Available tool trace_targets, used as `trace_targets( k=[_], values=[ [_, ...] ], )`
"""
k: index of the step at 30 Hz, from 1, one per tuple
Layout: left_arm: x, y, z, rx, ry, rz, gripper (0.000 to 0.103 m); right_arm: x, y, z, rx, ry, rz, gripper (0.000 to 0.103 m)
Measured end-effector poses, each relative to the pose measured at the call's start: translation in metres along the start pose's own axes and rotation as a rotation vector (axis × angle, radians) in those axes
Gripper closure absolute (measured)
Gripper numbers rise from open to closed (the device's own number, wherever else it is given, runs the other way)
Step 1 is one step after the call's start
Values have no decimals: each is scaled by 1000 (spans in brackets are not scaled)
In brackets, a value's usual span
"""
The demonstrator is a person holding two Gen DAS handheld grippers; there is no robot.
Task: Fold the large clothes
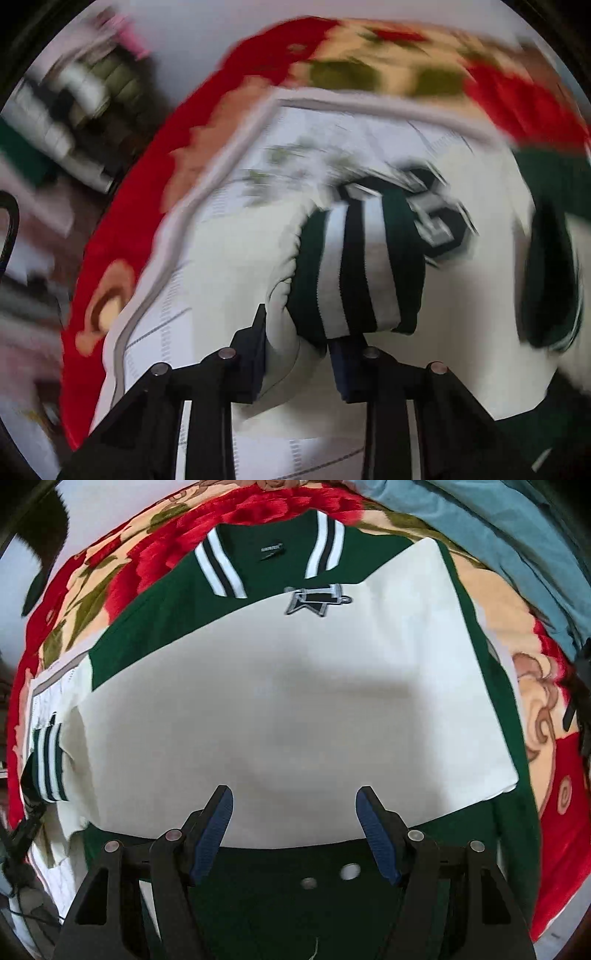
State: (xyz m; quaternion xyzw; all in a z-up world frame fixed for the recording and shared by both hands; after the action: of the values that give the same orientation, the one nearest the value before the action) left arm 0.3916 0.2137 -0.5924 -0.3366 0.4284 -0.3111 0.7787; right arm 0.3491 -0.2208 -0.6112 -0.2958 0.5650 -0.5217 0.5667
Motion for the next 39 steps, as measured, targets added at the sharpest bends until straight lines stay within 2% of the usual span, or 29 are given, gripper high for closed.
trace_targets(
  k=[4,7,9,10,12,15,19,20,22,23,26,31,35,39],
  values=[
    [-88,-1,-13,-33,-263,17,77,-13,-2,-3,2,-8,24,32],
    [-131,24,-42,-157,-439,-60,67,-23,3,-8,-20,-28,32,32],
    [-140,46,-63,-232,-527,-130,60,-29,12,-12,-43,-48,26,32],
    [-138,58,-72,-277,-550,-159,47,-31,15,-12,-50,-56,17,32],
    [-132,77,-85,-322,-606,-232,44,-39,25,-16,-67,-71,6,32],
    [-126,96,-88,-332,-670,-249,38,-51,38,-20,-89,-76,15,32],
    [-124,94,-64,-260,-664,-152,37,-64,51,-26,-103,-84,20,32],
    [-127,93,-60,-233,-676,-140,48,-68,55,-27,-103,-92,13,32],
    [-132,91,-47,-194,-665,-95,88,-73,57,-27,-100,-98,9,32],
    [-137,89,-43,-181,-652,-96,93,-77,57,-27,-98,-100,7,32],
    [-150,60,-24,-79,-594,-64,96,-82,52,-25,-88,-90,23,32],
    [-156,-46,22,163,-468,-21,97,-87,31,-21,-53,-74,65,32],
    [-130,-139,61,305,-381,-79,98,-79,5,-12,-16,-34,114,32],
    [-53,-220,89,391,-262,-204,99,-44,-27,1,31,53,142,32]
  ],
)
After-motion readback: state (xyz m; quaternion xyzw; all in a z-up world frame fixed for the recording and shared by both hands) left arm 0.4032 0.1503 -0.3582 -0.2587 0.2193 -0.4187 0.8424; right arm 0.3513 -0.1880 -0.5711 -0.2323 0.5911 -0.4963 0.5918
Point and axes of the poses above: each gripper's, at about its wrist camera, not at the fingertips, and y roughly the way its jaws point, x to its right, z to its top, the point moved 5 cm from there along y, roughly the way its jaws point, and after that the axes turned 15 degrees about z, right-handed, at the moved point
